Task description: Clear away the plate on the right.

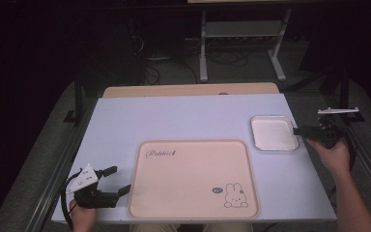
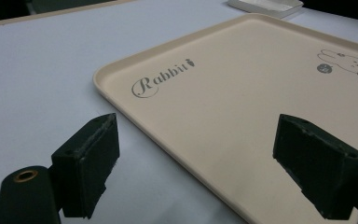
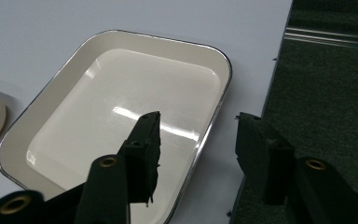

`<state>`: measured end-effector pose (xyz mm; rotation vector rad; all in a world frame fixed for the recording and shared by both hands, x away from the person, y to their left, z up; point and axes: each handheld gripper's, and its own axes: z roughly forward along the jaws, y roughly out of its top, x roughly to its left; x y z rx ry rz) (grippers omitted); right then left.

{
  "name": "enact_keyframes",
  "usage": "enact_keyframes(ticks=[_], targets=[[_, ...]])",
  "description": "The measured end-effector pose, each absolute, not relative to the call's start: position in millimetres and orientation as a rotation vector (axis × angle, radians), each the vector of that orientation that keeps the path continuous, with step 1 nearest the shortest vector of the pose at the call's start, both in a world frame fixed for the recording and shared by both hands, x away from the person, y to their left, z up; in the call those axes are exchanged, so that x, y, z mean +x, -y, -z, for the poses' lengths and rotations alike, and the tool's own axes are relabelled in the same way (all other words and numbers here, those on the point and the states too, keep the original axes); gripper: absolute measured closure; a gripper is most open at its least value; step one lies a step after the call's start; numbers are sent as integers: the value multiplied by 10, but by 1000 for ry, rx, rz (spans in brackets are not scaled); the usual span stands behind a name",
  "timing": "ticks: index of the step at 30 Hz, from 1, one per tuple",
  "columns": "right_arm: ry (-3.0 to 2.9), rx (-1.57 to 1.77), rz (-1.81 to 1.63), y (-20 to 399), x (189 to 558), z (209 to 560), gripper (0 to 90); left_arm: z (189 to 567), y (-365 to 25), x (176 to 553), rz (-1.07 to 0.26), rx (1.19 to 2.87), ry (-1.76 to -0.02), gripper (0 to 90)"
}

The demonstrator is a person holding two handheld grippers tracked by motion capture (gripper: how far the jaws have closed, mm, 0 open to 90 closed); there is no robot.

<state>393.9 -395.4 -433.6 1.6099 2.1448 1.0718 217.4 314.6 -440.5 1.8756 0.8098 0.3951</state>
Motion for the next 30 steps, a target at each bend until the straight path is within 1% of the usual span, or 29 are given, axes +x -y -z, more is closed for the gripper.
enact_keyframes(ticks=[3, 4, 6, 7, 8, 10, 11, 12, 13, 14, 15, 16, 18, 23, 30], targets=[[-2153, 1635, -1073, 3941, 3971, 4364, 575, 4407, -3147, 2176, -393, 1876, -811, 140], [-2153, 1635, -1073, 3941, 3971, 4364, 575, 4407, -3147, 2176, -393, 1876, -811, 140], [-2165, 1652, -1053, 3916, 3994, 4392, 624, 4408, -3147, 2177, -392, 1877, -811, 139], [-2165, 1652, -1053, 3916, 3994, 4392, 624, 4407, -3147, 2178, -392, 1877, -810, 139], [-2164, 1657, -1046, 3910, 4000, 4400, 651, 4407, -3146, 2177, -392, 1878, -811, 139], [-2160, 1675, -1029, 3901, 4012, 4416, 656, 4408, -3146, 2178, -392, 1879, -809, 139], [-2160, 1692, -1018, 3895, 4025, 4431, 684, 4408, -3147, 2180, -391, 1881, -808, 140], [-2160, 1692, -1018, 3895, 4025, 4431, 684, 4409, -3146, 2180, -391, 1882, -809, 140], [-2156, 1698, -1006, 3885, 4033, 4443, 712, 4411, -3145, 2181, -391, 1881, -809, 140], [-2156, 1698, -1006, 3885, 4033, 4443, 712, 4411, -3145, 2181, -391, 1881, -809, 140], [-2156, 1716, -990, 3870, 4038, 4455, 745, 4411, -3144, 2183, -390, 1881, -810, 140], [-2156, 1716, -990, 3870, 4038, 4455, 745, 4412, -3143, 2183, -390, 1882, -810, 140], [-2154, 1738, -958, 3850, 4045, 4470, 780, 4410, -3141, 2183, -389, 1883, -809, 140], [-2099, 1881, -949, 3835, 4069, 4479, 809, 4411, -3140, 2184, -389, 1884, -809, 140], [-2078, 1932, -892, 3778, 4105, 4475, 829, 4404, -3137, 2180, -389, 1883, -804, 140]])
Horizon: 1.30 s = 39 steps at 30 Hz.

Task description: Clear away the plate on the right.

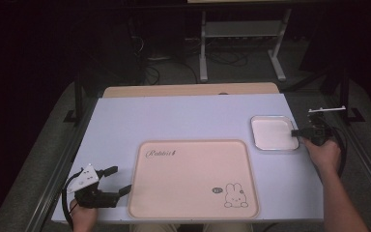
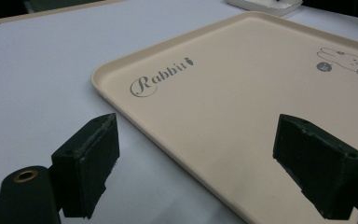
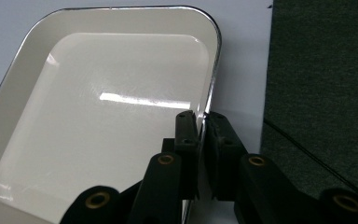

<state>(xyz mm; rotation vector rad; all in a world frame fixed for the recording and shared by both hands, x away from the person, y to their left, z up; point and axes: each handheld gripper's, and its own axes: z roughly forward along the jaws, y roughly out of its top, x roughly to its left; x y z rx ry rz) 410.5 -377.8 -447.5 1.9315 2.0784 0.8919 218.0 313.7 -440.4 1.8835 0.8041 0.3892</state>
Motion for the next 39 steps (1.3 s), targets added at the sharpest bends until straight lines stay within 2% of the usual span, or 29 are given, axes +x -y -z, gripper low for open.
enact_keyframes(ticks=[9, 20, 39], targets=[[-2006, 2059, -945, 3785, 4116, 4486, 883, 4404, -3135, 2179, -388, 1883, -803, 140], [-1907, 2139, -1049, 3866, 4005, 4479, 886, 4404, -3127, 2182, -385, 1880, -802, 140], [-1789, 2194, -1453, 4045, 3468, 4373, 885, 4384, -3119, 2161, -393, 1876, -795, 140]])
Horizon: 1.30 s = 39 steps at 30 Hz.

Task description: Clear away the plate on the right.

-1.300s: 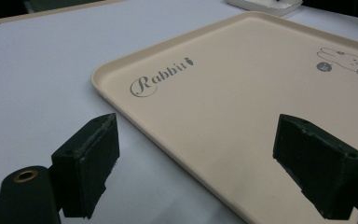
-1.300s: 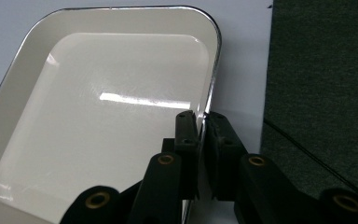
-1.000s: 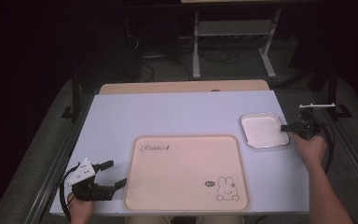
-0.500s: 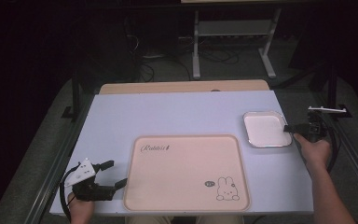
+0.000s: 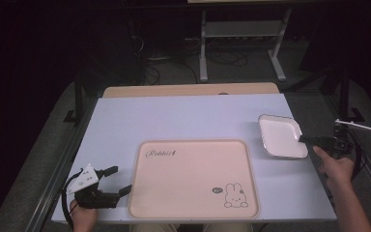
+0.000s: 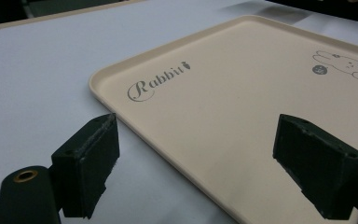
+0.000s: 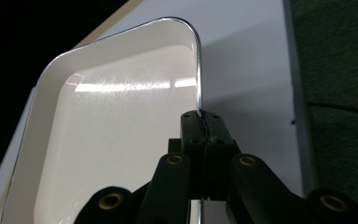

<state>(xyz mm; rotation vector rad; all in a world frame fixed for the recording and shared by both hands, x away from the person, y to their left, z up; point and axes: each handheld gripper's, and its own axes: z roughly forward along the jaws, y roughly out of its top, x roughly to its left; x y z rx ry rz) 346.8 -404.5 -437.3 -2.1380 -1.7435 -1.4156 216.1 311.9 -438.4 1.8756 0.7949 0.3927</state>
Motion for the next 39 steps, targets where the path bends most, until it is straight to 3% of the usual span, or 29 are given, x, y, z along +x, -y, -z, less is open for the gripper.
enact_keyframes(ticks=[21, 39], targets=[[1634, -2031, 1514, 3888, 2937, 4217, 885, 4372, -3130, 2138, -396, 1863, -792, 140], [1668, -2021, 1559, 3689, 2657, 3770, 885, 4365, -3145, 2127, -396, 1849, -794, 140]])
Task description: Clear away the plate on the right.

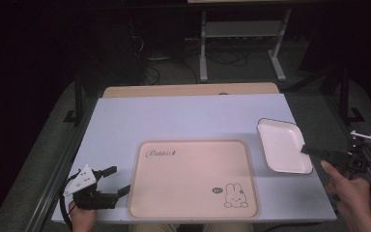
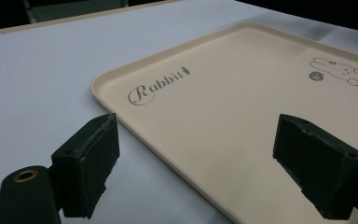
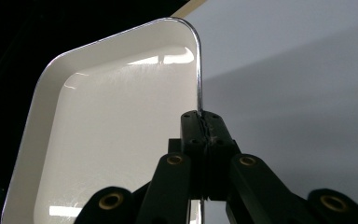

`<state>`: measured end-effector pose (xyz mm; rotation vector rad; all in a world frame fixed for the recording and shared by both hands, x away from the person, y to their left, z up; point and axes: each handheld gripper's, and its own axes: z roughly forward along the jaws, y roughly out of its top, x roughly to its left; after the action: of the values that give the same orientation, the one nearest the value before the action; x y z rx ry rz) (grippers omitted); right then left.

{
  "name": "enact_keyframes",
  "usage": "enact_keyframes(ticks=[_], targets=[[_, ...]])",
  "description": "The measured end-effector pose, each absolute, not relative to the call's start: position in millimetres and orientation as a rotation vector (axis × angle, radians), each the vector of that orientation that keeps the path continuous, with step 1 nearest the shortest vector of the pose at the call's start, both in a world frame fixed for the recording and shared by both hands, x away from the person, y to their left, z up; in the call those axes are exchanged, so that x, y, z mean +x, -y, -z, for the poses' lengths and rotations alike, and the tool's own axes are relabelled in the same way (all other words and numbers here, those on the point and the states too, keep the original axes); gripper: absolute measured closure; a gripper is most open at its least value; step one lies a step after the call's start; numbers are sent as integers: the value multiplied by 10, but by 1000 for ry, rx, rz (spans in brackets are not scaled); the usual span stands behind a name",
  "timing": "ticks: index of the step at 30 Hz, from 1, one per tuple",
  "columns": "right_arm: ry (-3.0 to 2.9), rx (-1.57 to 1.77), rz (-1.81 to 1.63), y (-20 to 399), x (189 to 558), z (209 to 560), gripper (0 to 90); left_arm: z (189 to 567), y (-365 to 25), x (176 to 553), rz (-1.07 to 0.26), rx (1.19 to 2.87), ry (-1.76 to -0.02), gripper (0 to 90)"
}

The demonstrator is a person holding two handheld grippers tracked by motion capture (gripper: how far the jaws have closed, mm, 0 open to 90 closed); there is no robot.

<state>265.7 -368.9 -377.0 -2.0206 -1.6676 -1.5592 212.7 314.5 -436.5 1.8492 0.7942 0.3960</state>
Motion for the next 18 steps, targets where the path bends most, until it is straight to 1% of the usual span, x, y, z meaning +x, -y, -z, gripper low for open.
enact_keyframes(ticks=[8, 18], targets=[[1675, -1987, 1580, 3525, 2614, 3624, 885, 4361, -3149, 2126, -399, 1843, -792, 140], [1732, -1915, 1631, 3210, 2635, 3308, 885, 4353, -3159, 2120, -400, 1832, -793, 140]])
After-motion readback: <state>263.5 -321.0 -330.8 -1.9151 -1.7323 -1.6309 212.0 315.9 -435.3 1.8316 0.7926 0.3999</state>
